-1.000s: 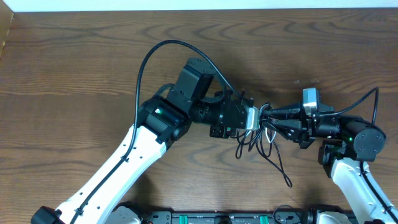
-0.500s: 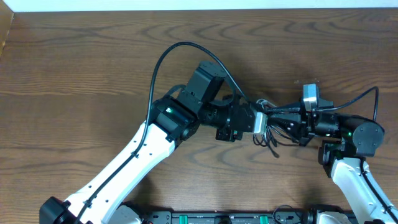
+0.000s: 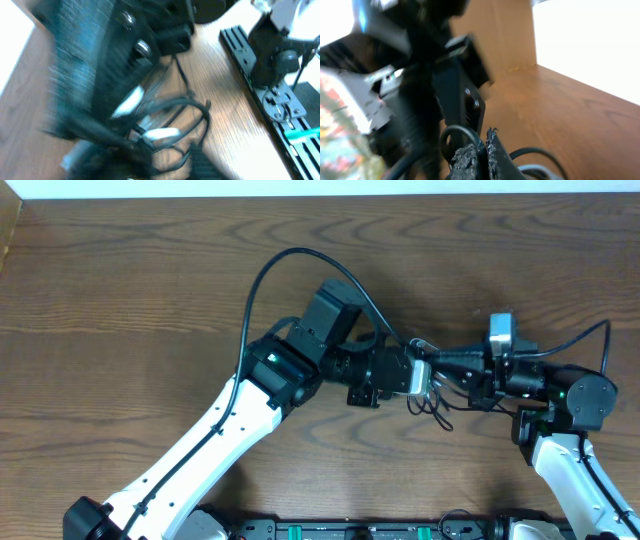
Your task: Untangle cables
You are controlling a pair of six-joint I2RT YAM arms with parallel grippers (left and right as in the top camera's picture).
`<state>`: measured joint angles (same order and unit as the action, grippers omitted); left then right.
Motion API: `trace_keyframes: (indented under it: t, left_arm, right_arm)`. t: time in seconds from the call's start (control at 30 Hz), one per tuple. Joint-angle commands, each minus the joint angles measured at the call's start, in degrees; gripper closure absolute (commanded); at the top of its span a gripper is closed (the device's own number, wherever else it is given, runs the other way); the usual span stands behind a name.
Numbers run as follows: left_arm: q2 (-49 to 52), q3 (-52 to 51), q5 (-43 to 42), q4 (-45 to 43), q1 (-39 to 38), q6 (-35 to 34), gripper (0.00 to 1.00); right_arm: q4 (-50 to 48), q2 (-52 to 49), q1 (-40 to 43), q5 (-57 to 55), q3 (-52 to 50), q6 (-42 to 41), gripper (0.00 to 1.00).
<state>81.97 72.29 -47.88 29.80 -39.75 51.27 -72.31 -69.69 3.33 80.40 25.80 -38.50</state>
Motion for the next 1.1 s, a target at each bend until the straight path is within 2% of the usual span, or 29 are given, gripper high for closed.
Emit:
trace_keyframes:
  t: [0.0,0.07,0.37,0.6,0.77,0.9,1.07]
  left_arm:
    - [-0.1,1.0,6.1,2.5,-1.0,0.4,0.02]
    - [-0.1,1.0,8.4,4.1,-1.0,0.4,0.03]
    - [-0.1,1.0,8.6,4.6,-1.0,0.5,0.03]
    - [-0.1,1.1,16.5,3.6,-0.9,0.3,0.02]
    - [-0.1,1.1,21.6,-1.9,-0.9,-8.8,0.03]
    - [-0.1,1.1,21.8,-7.0,-0.8,-16.3,0.02]
    - [-0.8,1.1,19.5,-9.3,-0.7,-19.3,0.02]
  right_arm:
    - [-0.1,0.0,1.0,-7.1,0.6,0.5,0.99]
    - [-0.1,0.0,1.4,-7.2,0.6,0.5,0.99]
    - [-0.1,0.0,1.6,-7.2,0.6,0.5,0.99]
    - [0.0,0.0,1.6,-6.1,0.6,1.1,0.99]
    - [0.0,0.0,1.7,-5.8,0.6,1.4,0.99]
    - [0.0,0.0,1.7,-5.1,0.6,2.1,0.99]
    - [1.2,0.0,2.9,-4.8,0.6,2.2,0.99]
